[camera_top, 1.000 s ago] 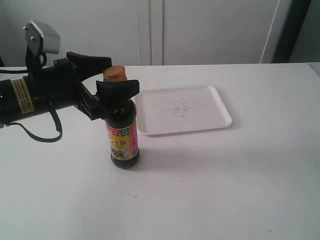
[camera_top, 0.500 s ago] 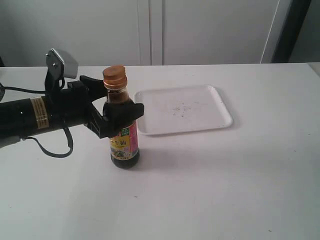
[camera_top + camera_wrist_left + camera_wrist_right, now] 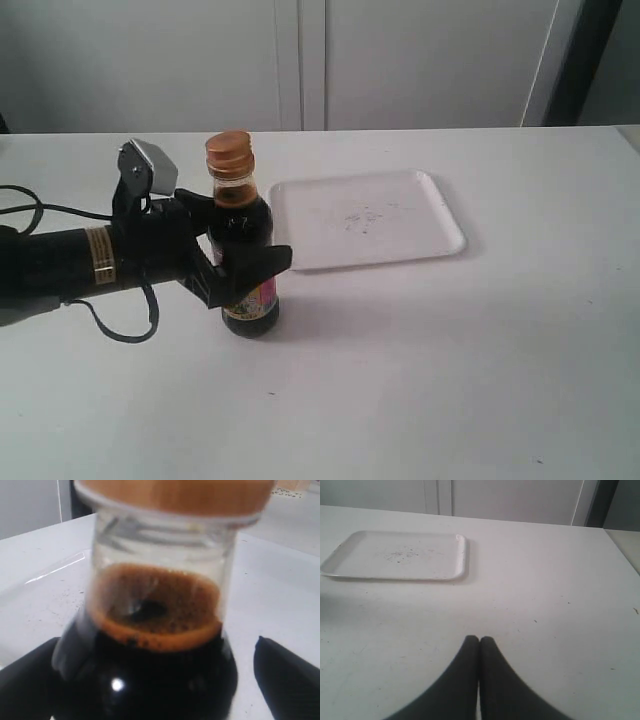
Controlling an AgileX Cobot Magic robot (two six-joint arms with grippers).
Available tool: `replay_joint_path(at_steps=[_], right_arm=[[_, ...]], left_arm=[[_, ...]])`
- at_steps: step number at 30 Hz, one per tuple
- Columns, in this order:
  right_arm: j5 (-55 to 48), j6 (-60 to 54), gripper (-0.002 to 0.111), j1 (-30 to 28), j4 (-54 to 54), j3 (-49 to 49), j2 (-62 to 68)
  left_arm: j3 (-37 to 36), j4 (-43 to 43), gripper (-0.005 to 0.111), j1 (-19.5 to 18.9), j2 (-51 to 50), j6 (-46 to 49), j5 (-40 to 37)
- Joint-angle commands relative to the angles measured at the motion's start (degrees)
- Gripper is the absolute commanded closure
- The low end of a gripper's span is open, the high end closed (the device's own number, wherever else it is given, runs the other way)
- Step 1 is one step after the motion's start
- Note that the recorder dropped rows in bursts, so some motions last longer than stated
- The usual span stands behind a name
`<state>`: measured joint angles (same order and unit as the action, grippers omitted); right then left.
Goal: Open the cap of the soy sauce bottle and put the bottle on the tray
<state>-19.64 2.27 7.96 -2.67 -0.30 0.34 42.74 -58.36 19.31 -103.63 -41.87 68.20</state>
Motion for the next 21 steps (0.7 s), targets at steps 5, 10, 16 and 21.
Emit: replay_joint_path(at_steps=[5,10,16,21], right_arm=[[0.37,0.18,0.108,0.01,-0.16,0.3,-0.34],[0.37,0.18,0.108,0.01,-0.16,0.3,-0.34],[0.37,0.18,0.108,0.01,-0.16,0.3,-0.34],[0.37,0.18,0.108,0.01,-0.16,0.3,-0.34]], left_arm=[[0.04,0.86,0.016,0.33,-2.93,3.22,1.76],[0.04,1.71,0.044,0.33,-4.49,4.35,1.76],[0.04,1.35,0.106,0.33,-5.11,5.89,1.02],[0.04,1.22,0.106,0.33,-5.11,6.12,0.76]])
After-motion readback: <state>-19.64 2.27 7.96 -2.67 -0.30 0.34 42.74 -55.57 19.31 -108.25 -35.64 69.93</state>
